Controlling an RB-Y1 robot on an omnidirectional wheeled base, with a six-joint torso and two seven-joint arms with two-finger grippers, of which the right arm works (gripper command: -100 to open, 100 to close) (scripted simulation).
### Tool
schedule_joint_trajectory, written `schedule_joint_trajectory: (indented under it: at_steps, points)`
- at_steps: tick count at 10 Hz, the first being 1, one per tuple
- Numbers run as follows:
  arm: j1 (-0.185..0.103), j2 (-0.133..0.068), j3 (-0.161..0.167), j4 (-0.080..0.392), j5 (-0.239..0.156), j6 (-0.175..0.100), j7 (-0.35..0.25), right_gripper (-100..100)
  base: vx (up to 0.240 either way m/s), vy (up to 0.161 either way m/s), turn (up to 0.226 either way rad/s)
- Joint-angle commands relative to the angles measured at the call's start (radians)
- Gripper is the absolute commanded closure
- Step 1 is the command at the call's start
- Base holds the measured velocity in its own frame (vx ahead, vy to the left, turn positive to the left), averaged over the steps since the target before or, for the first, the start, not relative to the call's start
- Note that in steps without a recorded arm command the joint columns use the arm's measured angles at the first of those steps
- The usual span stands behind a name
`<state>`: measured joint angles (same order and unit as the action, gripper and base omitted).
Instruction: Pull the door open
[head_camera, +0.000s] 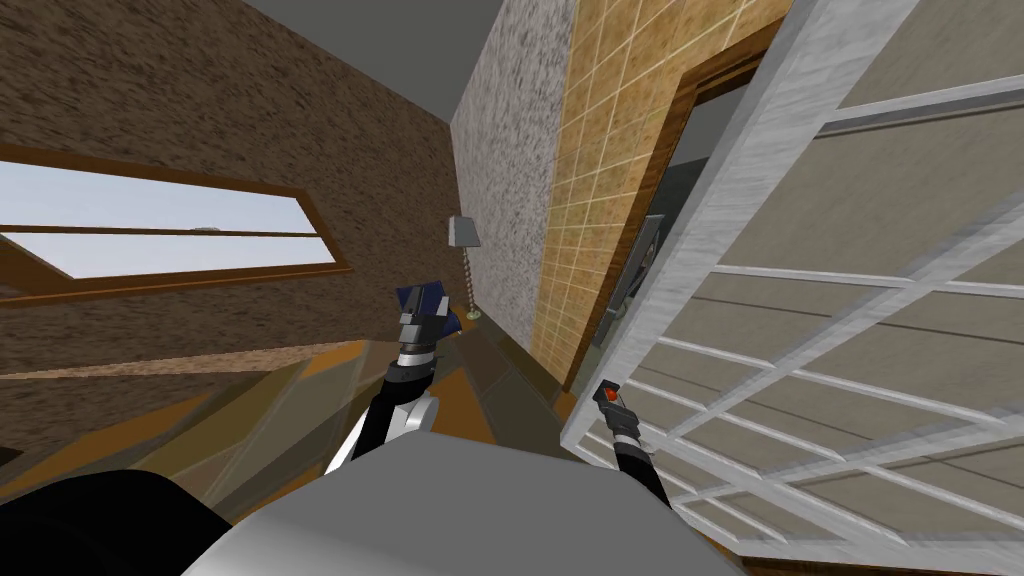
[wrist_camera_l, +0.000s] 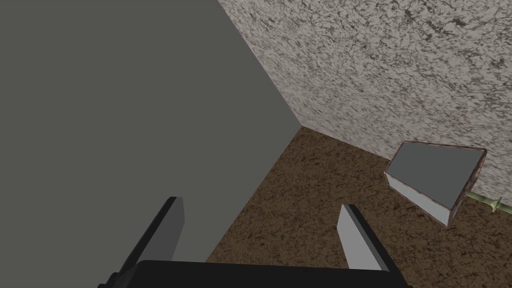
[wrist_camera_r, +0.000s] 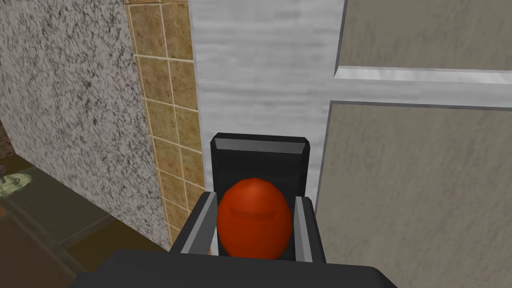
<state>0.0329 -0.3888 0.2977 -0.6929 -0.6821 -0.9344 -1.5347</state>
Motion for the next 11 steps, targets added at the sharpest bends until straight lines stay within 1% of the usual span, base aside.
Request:
schedule_joint_trajectory:
  at_steps: [1,4,5,6,7,8,11]
  points:
    - [0.016,-0.015,0.030,-0.011,0.014,-0.010,-0.025,100,-0.272,-0.022,0.117]
    - [0.034,-0.044,0.076,-0.026,0.035,-0.029,-0.065,100,-0.259,-0.037,0.093]
    - [0.037,-0.050,0.086,-0.029,0.040,-0.033,-0.073,100,-0.237,-0.019,0.057]
    - [0.035,-0.047,0.077,-0.030,0.036,-0.027,-0.064,100,-0.101,-0.007,0.015]
    - [0.047,-0.061,0.100,-0.027,0.046,-0.046,-0.086,100,-0.154,-0.011,0.126]
    - [0.050,-0.064,0.104,-0.027,0.048,-0.051,-0.091,100,-0.208,-0.041,0.084]
    - [0.068,-0.091,0.138,-0.028,0.064,-0.084,-0.126,100,-0.202,-0.047,0.099]
